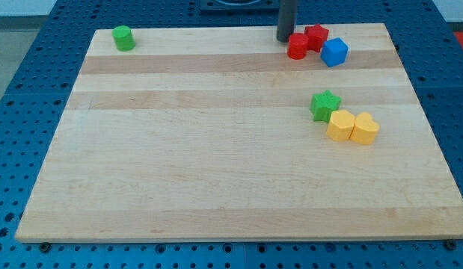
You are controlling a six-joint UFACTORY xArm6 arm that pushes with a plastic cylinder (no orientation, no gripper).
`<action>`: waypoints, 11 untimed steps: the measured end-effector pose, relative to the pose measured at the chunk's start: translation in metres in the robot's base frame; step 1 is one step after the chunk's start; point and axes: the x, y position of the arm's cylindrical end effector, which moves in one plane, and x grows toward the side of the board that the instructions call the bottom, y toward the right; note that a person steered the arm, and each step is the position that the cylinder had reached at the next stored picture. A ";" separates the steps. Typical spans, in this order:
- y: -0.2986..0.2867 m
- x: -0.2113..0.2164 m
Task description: Push the blue triangle to the right of green circle
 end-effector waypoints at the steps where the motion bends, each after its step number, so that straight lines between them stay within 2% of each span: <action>1: -0.009 0.004; 3: 0.009 0.007; 5: 0.057 0.004; 6: 0.065 -0.014; 7: 0.066 -0.035; 11: 0.057 -0.034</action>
